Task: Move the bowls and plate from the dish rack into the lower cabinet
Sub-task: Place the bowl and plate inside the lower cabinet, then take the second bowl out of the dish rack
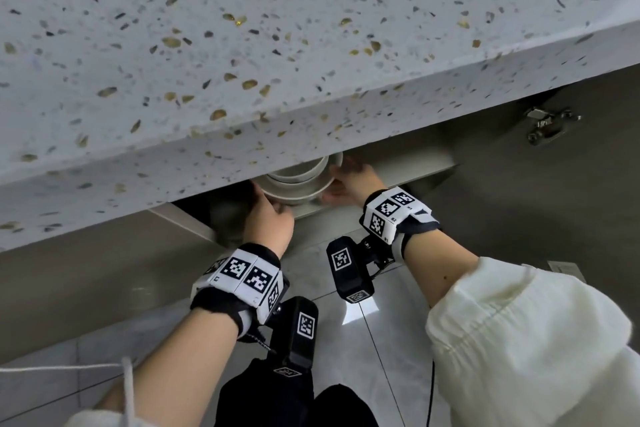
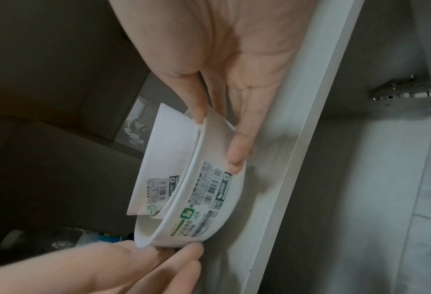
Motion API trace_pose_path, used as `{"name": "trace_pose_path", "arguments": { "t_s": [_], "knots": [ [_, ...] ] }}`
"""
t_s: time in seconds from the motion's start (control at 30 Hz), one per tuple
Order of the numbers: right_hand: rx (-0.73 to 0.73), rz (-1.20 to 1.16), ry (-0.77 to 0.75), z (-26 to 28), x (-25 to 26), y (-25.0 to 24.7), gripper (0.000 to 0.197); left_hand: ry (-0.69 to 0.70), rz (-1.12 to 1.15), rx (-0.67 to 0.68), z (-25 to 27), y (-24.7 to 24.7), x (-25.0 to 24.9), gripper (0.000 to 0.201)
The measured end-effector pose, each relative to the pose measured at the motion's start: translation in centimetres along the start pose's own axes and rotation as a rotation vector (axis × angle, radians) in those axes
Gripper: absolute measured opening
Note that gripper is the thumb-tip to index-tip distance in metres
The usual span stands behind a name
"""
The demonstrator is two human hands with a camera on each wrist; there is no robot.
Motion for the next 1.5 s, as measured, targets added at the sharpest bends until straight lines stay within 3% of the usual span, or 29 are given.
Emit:
{"name": "trace_pose_path", "arguments": {
  "t_s": [0.07,0.2,0.33,0.43,0.63,0.83,1.07,1.37,1.5],
  "knots": [
    [0.026,-0.136,0.045,-0.1,0.1,-0.3,0.046,-0.004,0.031,-0.001,0.2,0.3,-0.2,0.073],
    [0.102,-0.159,0.065,0.0,0.0,-0.4,0.051,-0.007,-0.002,0.033,-0.2,0.3,-0.5,0.071],
    [0.112,0.003,-0.021,1.5,0.1,-1.1,0.047,0.010,0.005,0.072,0.2,-0.6,-0.8,0.072],
    [0.120,0.129,0.008,4.1,1.0,-2.7,0.043,0.031,0.042,0.095,2.1,-1.7,-1.9,0.066],
    [0.173,0.273,0.028,12.9,4.5,-6.6,0.039,0.043,-0.199,0.440,9.6,-4.4,-6.0,0.041],
    [0.287,0.447,-0.086,22.8,12.5,-10.5,0.036,0.240,-0.235,0.539,17.3,-9.1,-15.3,0.036],
    [0.179,0.441,-0.260,28.5,23.5,-12.2,0.036,0.440,-0.028,0.472,21.2,-15.2,-26.7,0.030],
    [0.174,0.508,-0.417,25.2,37.4,-6.9,0.022,0.596,0.116,0.348,15.4,-21.6,-38.2,0.029],
    [0.061,0.366,-0.516,22.2,43.9,-5.7,0.033,0.549,0.238,0.366,11.3,-22.9,-43.8,0.030]
  ]
}}
Point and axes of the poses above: each hand's wrist, its own z-axis away from the middle knuckle, its own y-axis out of the palm, x = y × z, the point moved 1 cm from there along -z, towards the middle knuckle, and after that the axes turned 7 degrees about -x, right-handed, at the moved point
